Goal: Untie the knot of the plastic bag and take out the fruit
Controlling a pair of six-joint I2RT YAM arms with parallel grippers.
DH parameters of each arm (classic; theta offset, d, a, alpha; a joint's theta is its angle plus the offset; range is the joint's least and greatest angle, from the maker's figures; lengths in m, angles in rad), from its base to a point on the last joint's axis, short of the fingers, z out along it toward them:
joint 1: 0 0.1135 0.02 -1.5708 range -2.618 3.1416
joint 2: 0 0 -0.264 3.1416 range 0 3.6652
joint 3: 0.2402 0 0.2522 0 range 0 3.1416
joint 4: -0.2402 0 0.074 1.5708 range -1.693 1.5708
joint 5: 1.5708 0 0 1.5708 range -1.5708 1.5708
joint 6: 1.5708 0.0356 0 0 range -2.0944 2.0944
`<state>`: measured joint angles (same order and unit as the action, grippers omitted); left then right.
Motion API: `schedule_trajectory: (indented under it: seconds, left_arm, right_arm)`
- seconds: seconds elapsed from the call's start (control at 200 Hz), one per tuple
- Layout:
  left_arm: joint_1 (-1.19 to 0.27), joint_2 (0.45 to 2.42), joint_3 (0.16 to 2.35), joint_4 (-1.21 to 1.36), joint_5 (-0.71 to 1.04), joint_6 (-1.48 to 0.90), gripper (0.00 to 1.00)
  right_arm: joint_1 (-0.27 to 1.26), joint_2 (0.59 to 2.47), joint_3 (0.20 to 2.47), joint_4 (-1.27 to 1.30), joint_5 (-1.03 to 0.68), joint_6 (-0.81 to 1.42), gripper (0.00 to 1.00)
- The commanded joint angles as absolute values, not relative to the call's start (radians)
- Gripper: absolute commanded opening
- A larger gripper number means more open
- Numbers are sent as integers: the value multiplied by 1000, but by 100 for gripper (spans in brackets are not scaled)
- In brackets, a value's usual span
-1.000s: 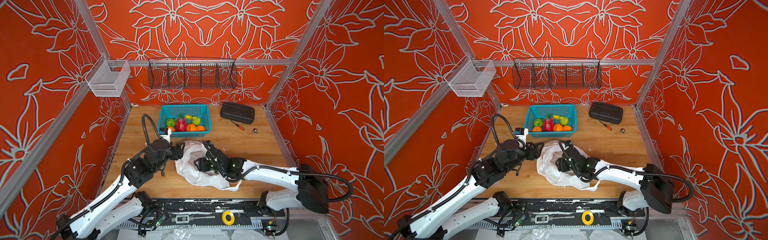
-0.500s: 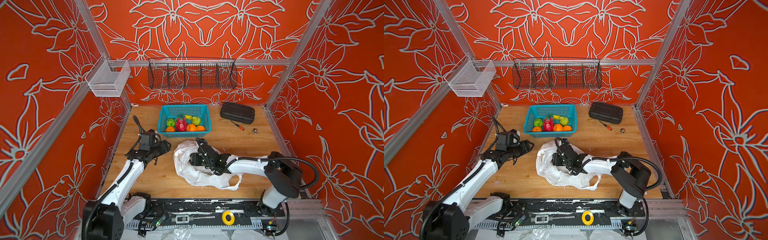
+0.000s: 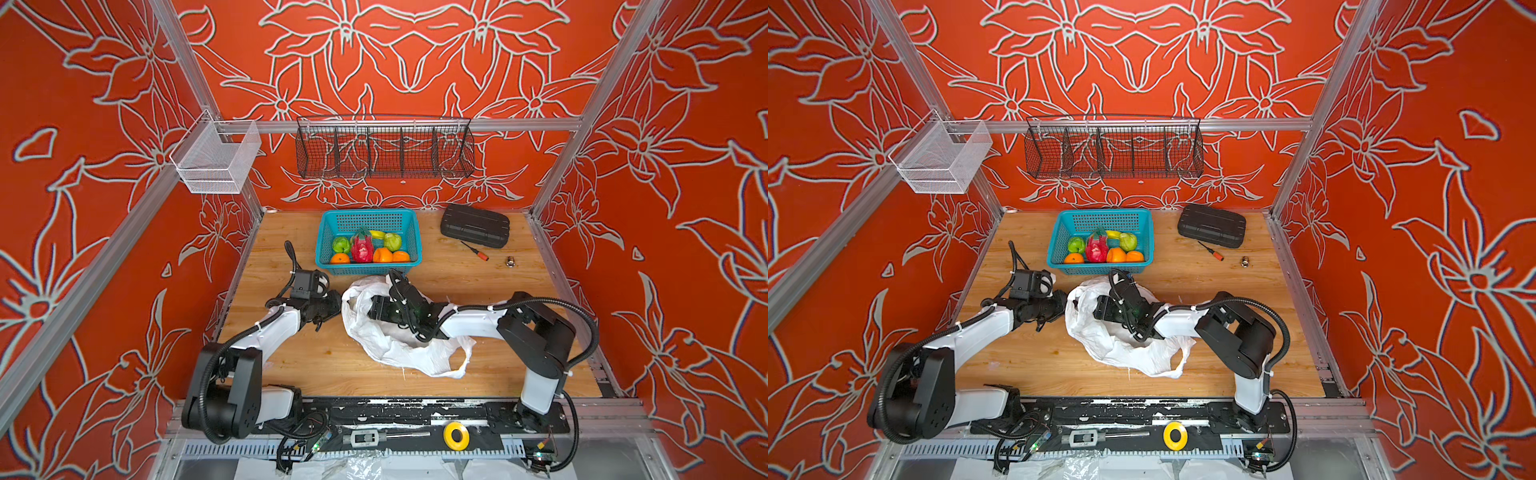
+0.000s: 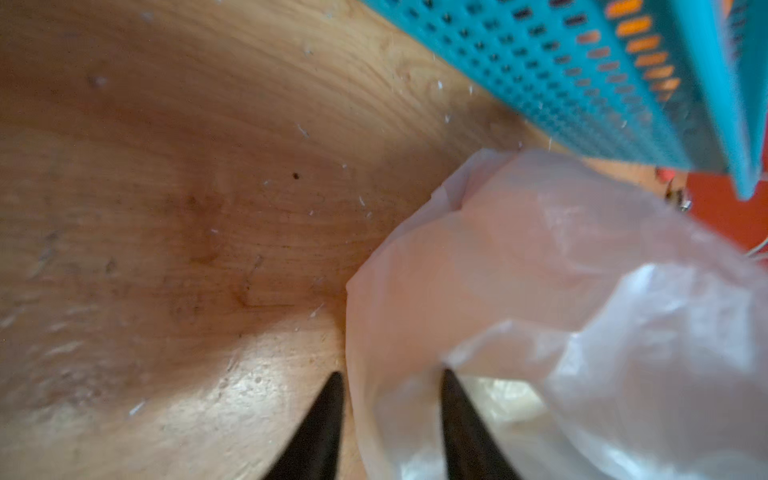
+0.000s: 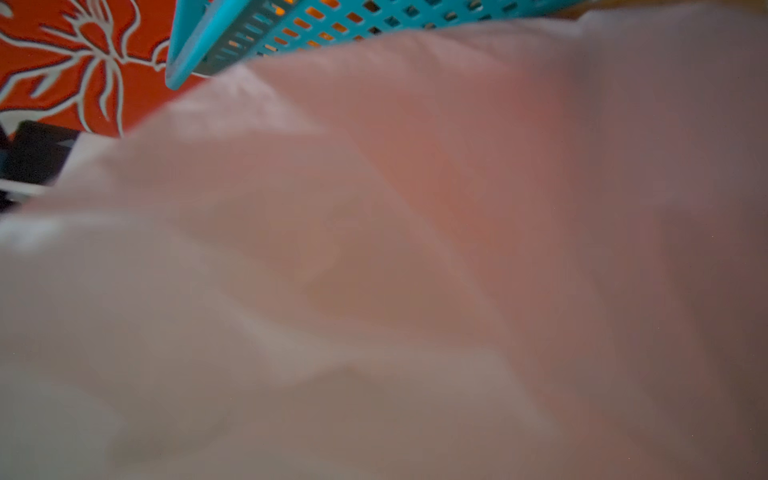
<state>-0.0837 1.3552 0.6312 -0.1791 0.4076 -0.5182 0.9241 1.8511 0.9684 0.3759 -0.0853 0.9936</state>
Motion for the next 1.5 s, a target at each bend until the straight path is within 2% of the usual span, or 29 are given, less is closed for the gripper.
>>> schedule_trajectory:
  seconds: [0.0,0.065,0.18,0.515,0.861,1.006,1.141,1.261,1.341,1.381,1.496]
  left_arm:
    - [-77,1407,651,-168,447,-491,17]
    - [-77,1431,647,-152,455,-490,8]
    - [-77,1453,653,-147,478,-489,0]
    - [-76,1425,618,-130,529,-481,0]
    - [-77,1371,628,-196,443,-454,0]
    - [-77,1349,643,-241,380,-439,0]
    - [-77,1331,643,-261,325,-438,0]
    - [-77,1326,636,-232,383,-438,0]
    - [-76,1330,644,-222,449,-447,0]
    - [-78,1327,648,-223,457,-453,10]
    - [-78,1320,644,-180,469,-475,52]
  right_arm:
    - [916,1876,1009,418,-88,1026,91]
    - [914,1885,1022,423,-89,1022,93]
    - [910,1906,1050,408,-77,1022,94]
    - [904,2020,1118,466,-29,1053,93]
    - [904,1983,1072,478,-8,1034,72]
    - [904,1925,1022,495,-5,1013,67]
    - [904,1879,986,490,-1,999,67]
    - [899,1875,989,457,-2,995,80]
    - [892,1882,991,455,-2,1007,83]
    - [887,1883,991,461,-4,1015,83]
    - [883,1889,989,486,-15,1020,76]
